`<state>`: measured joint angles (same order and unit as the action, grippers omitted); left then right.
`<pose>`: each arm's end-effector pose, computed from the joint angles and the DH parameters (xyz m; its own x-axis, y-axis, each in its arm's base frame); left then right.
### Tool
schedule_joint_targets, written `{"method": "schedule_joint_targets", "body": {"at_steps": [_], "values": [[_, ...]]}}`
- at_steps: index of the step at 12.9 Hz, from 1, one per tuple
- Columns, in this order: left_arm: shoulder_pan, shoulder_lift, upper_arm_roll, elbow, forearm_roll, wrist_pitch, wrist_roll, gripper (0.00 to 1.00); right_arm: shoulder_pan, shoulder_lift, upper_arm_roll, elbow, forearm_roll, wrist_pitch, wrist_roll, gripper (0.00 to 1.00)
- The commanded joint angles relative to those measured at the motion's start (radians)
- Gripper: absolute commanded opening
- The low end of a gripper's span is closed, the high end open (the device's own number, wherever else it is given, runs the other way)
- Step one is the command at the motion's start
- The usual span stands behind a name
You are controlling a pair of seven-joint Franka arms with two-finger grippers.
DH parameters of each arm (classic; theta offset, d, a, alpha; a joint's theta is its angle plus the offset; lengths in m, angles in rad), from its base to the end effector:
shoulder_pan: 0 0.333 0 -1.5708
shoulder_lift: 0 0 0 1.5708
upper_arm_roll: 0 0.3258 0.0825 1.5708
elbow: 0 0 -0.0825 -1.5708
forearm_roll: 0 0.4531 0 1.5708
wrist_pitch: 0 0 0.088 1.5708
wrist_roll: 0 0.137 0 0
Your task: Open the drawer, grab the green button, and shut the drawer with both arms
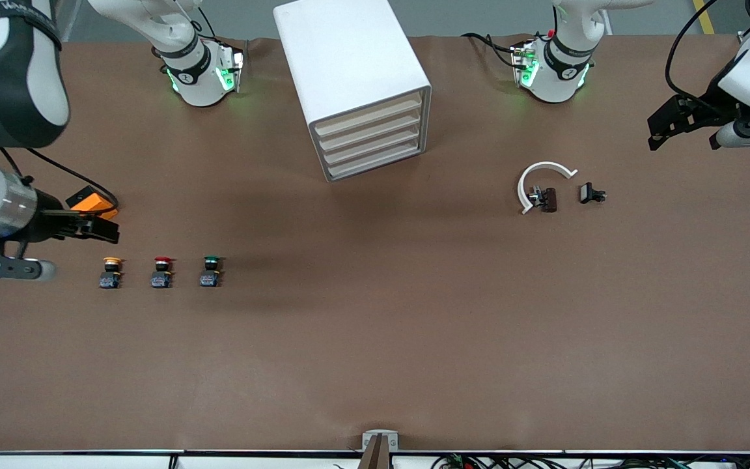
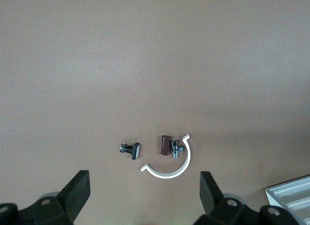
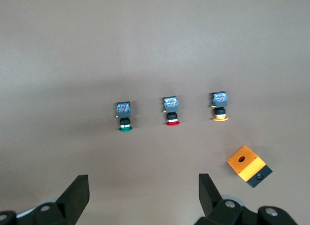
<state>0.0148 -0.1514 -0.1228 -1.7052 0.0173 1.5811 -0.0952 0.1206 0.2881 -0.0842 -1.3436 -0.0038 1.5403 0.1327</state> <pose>0.5725 -0.0643 0.6225 0.9995 -0.0121 0.0294 -0.0111 -0.9994 -0.0331 0.7032 0.0323 0.5329 0.9918 -0.0951 -0.0858 -0.0920 -0.9950 0.0394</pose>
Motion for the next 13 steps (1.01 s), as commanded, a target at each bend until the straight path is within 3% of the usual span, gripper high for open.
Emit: {"method": "schedule_joint_targets", "body": {"at_steps": [1,5,9,13], "values": [[-0.006,-0.011,0.003,-0.008,-0.013,0.01,0.018,1.0,-0.051,0.0,0.009,0.086,0.005,-0.066,0.002,1.0],[-0.009,-0.026,-0.008,-0.008,-0.013,-0.026,0.017,1.0,-0.032,-0.009,0.014,0.086,0.016,-0.142,0.025,1.0],[-0.009,-0.033,-0.021,0.004,-0.013,-0.024,0.022,1.0,-0.044,-0.087,0.006,0.086,0.01,-0.21,0.008,1.0],[-0.009,-0.025,-0.021,0.002,-0.011,-0.016,0.022,1.0,-0.097,-0.104,0.006,0.161,0.022,-0.293,0.013,1.0]]}}
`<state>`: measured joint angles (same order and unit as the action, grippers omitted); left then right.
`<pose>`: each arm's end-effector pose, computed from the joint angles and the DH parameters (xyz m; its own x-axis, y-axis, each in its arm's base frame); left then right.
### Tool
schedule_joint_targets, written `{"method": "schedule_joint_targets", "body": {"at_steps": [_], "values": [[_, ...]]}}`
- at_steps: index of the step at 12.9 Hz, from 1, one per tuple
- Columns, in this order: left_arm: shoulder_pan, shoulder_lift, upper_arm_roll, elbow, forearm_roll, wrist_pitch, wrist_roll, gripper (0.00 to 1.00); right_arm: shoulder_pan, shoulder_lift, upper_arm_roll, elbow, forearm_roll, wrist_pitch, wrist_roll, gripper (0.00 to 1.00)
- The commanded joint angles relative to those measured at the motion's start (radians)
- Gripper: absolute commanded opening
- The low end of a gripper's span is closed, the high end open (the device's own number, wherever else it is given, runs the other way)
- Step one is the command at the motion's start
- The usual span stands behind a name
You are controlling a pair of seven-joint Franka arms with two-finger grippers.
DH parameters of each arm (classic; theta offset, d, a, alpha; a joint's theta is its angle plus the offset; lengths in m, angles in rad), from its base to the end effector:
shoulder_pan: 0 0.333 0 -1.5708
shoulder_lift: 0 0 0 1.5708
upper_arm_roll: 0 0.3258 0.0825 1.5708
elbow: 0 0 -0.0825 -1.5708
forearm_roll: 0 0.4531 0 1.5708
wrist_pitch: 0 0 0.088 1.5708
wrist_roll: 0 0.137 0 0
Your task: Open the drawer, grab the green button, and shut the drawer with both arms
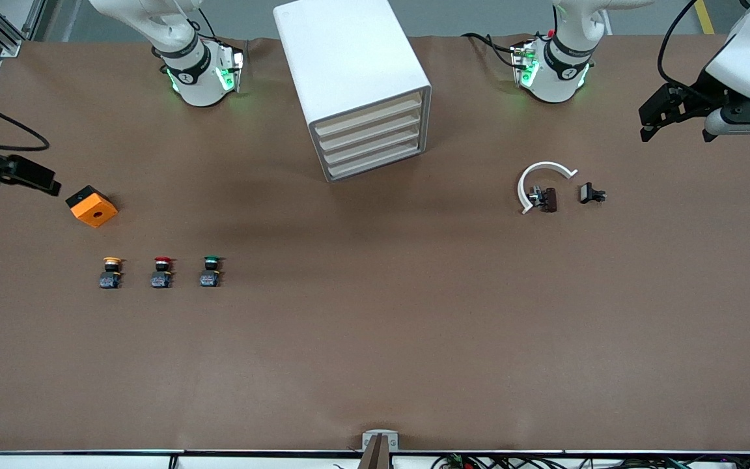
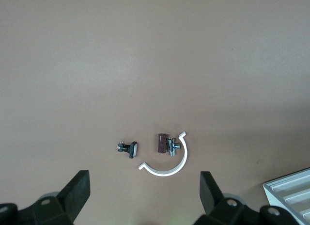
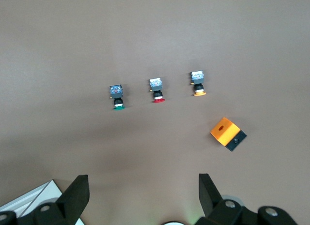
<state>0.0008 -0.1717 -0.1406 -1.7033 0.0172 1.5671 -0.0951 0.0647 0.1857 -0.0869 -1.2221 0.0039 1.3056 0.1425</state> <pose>0.5624 -0.0828 0.6336 0.9984 -0.0434 0.0376 -0.0420 -0.9984 -0.0377 0.6483 -0.0078 0.6480 0.9817 -0.1630 -0.0986 -0.1611 -0.9866 0.0264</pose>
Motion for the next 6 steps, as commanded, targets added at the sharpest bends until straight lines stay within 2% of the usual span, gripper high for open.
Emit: {"method": "schedule_joint_targets", "body": {"at_steps": [1,3,5,6], "values": [[0.005,-0.005,-0.004,-0.001,-0.011,-0.002,0.021,1.0,-0.06,-0.006,0.015,0.041,0.022,-0.066,0.014,1.0],[0.005,-0.003,-0.004,-0.001,-0.013,-0.002,0.021,1.0,-0.132,-0.006,0.067,0.039,0.03,-0.056,0.009,1.0],[0.005,-0.002,-0.004,-0.004,-0.013,0.008,0.021,1.0,-0.199,-0.009,0.152,0.032,0.03,-0.066,0.014,1.0],[0.005,-0.002,-0.004,-0.006,-0.011,0.008,0.021,1.0,-0.194,-0.031,0.151,0.017,0.03,-0.06,0.016,1.0]]}}
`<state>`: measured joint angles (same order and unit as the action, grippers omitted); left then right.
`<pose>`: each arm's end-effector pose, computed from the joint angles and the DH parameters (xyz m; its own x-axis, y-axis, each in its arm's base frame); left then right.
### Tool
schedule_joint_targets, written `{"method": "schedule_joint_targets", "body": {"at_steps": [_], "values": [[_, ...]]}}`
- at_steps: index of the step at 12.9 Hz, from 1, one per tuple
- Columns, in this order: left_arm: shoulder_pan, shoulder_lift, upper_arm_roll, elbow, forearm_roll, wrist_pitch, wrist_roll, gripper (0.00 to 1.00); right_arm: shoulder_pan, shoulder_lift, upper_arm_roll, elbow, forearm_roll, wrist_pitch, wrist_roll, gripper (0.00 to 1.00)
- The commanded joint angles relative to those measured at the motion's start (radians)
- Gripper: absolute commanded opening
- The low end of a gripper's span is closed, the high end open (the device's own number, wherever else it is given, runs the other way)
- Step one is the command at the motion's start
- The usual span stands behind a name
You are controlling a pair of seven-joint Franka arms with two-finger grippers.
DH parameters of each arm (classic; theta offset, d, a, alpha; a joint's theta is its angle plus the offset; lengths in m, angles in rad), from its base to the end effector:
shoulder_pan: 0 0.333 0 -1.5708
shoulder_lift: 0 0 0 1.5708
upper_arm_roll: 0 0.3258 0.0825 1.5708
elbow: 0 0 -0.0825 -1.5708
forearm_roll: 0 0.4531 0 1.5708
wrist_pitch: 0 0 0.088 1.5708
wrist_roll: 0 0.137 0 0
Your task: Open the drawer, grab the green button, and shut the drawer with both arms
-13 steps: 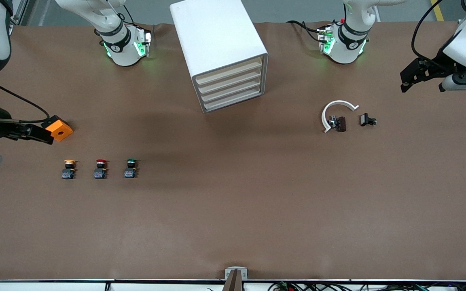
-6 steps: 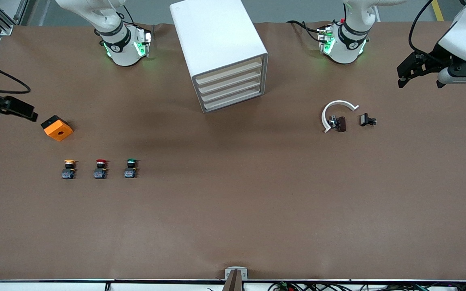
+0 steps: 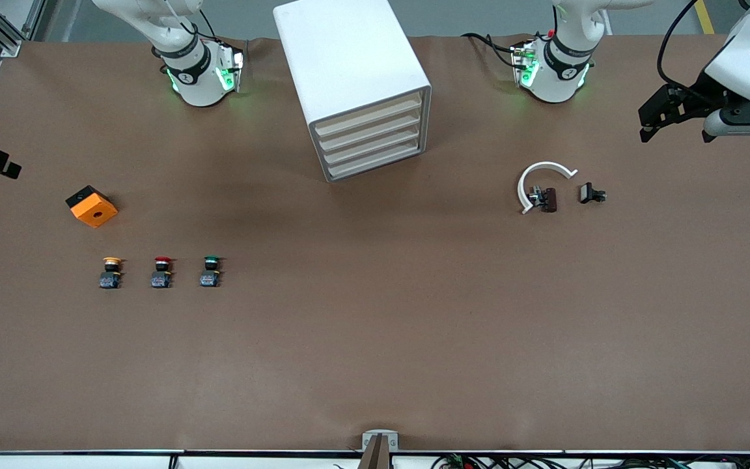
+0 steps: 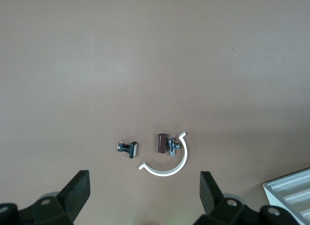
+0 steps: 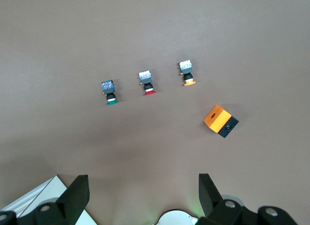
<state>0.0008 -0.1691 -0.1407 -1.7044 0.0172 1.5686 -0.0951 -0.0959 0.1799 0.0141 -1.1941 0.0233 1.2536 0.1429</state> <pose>0.5633 -0.0829 0.6316 0.9984 -0.0435 0.0354 -0.0422 -0.9984 -0.0376 0.6367 -0.0495 0.6618 0.9689 -0.2150 -0.1224 -0.2176 -0.9760 -0.0080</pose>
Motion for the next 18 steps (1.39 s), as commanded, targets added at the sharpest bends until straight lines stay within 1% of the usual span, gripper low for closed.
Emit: {"method": "schedule_joint_targets", "body": {"at_steps": [1,4,5,6,7,9,11,12,15,17,18], "values": [[0.007,-0.006,-0.004,-0.004,-0.013,0.005,0.021,1.0,-0.013,-0.046,0.046,-0.045,0.01,0.001,0.017,1.0],[0.007,-0.003,-0.004,-0.004,-0.013,0.01,0.021,1.0,0.018,-0.114,0.037,-0.14,0.007,0.061,0.037,1.0],[0.007,-0.001,-0.004,-0.004,-0.013,0.01,0.021,1.0,0.053,-0.135,-0.004,-0.169,0.007,0.079,0.037,1.0],[0.007,-0.003,-0.004,-0.003,-0.011,0.01,0.023,1.0,0.111,-0.148,-0.063,-0.182,0.007,0.089,0.037,1.0],[0.008,-0.003,-0.004,-0.001,-0.013,0.007,0.026,1.0,0.123,-0.149,-0.08,-0.182,0.009,0.089,0.037,1.0],[0.011,-0.004,-0.004,-0.004,-0.013,0.001,0.026,1.0,0.096,-0.158,-0.068,-0.193,0.01,0.089,0.037,1.0],[0.01,-0.001,-0.004,-0.001,-0.011,0.001,0.025,1.0,0.091,-0.177,-0.065,-0.217,0.01,0.096,0.037,1.0],[0.011,0.002,-0.004,0.0,-0.011,0.001,0.025,1.0,0.087,-0.191,-0.065,-0.241,0.01,0.107,0.037,1.0],[0.011,0.02,-0.004,0.003,-0.011,0.01,0.025,1.0,0.078,-0.278,-0.057,-0.367,0.01,0.177,0.037,1.0],[0.01,0.028,-0.004,0.005,-0.01,0.01,0.023,1.0,0.023,-0.293,0.021,-0.383,0.01,0.184,0.037,1.0],[0.01,0.028,-0.004,0.006,-0.008,0.01,0.023,1.0,0.018,-0.298,0.035,-0.383,0.01,0.184,0.037,1.0]]}}
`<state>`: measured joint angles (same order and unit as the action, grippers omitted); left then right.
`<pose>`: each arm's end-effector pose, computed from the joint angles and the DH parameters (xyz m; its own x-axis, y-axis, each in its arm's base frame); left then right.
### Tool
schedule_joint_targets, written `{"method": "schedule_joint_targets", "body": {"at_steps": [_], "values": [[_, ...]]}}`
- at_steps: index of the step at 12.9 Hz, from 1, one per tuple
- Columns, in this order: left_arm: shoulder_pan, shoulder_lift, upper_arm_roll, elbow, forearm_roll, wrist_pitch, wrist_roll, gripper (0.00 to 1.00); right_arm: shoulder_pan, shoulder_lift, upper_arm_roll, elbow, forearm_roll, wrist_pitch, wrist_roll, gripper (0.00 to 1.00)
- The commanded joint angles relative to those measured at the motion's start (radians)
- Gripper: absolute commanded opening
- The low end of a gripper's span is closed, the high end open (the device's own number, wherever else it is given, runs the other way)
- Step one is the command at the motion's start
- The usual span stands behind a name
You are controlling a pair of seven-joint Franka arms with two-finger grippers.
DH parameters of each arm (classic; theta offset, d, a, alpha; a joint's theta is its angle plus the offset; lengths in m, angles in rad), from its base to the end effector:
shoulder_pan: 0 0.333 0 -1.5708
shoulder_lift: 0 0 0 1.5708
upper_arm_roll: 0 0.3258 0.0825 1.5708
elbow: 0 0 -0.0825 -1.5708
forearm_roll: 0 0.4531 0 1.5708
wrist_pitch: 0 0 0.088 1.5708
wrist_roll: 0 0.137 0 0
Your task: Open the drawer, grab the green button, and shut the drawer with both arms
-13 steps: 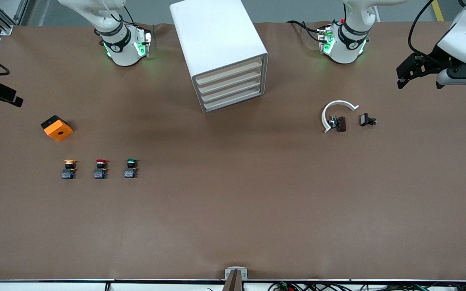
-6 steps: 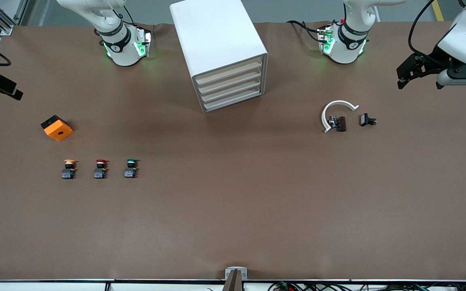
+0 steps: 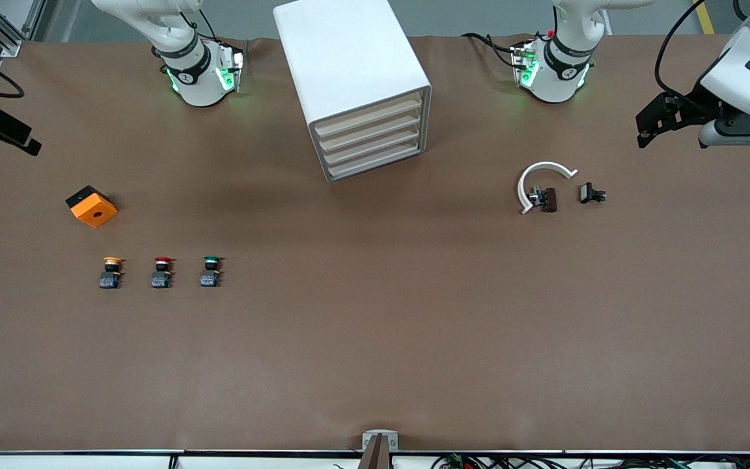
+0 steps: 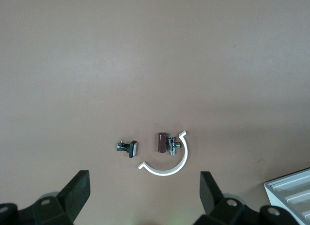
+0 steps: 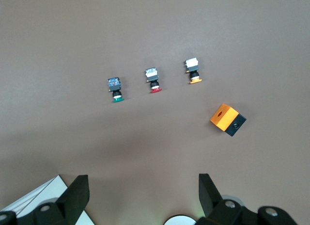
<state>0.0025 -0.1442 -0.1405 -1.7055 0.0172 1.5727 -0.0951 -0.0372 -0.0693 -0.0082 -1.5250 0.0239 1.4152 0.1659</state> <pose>0.5712 -0.0819 0.6173 0.9990 -0.0417 0.0135 -0.0412 -0.9985 -0.0362 0.5823 -0.0231 0.6573 0.9776 -0.2060 -0.0439 -0.2069 -0.9782 -0.0173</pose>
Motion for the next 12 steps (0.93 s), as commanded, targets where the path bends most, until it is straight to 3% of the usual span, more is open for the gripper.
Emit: {"method": "schedule_joint_targets", "body": {"at_steps": [1,8,12], "values": [[0.008,0.003,-0.004,0.009,-0.008,0.007,0.023,1.0,-0.04,-0.049,0.056,-0.053,0.01,0.022,0.014,1.0],[0.013,0.044,0.004,0.095,0.0,-0.028,0.02,1.0,-0.04,-0.049,0.051,-0.053,0.011,0.039,-0.005,1.0],[0.019,0.043,0.012,0.086,0.003,-0.036,0.029,1.0,-0.041,-0.05,0.05,-0.046,0.005,0.041,-0.092,1.0]]}}
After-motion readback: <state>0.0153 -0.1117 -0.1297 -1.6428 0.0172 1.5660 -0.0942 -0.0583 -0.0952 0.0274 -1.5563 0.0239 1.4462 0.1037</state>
